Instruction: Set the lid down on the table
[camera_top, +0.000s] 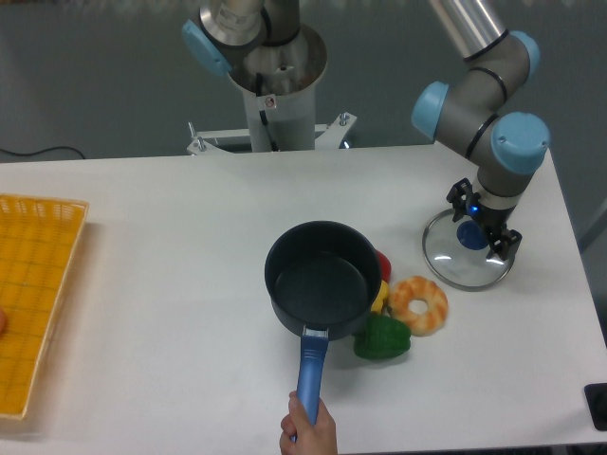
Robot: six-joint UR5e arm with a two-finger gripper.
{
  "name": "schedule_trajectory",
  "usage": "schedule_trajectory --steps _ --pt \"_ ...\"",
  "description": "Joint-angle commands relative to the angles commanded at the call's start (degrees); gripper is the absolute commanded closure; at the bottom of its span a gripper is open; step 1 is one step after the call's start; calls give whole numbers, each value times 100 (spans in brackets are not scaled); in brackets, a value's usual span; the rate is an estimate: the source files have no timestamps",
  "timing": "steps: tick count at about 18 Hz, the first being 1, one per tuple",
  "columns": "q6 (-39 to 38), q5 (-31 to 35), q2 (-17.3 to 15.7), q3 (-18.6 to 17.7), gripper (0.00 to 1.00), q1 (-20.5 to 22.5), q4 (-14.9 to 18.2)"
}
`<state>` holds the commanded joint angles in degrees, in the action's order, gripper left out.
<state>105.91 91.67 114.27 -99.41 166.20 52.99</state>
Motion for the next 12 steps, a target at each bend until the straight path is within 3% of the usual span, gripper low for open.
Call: schedule_trajectory --steps 6,10,12 --pt "0 -9 -290 149 0 -61 360" --pt "-26 9 -308 535 0 -184 966" --pt "-35 9 -378 598 0 -193 1099"
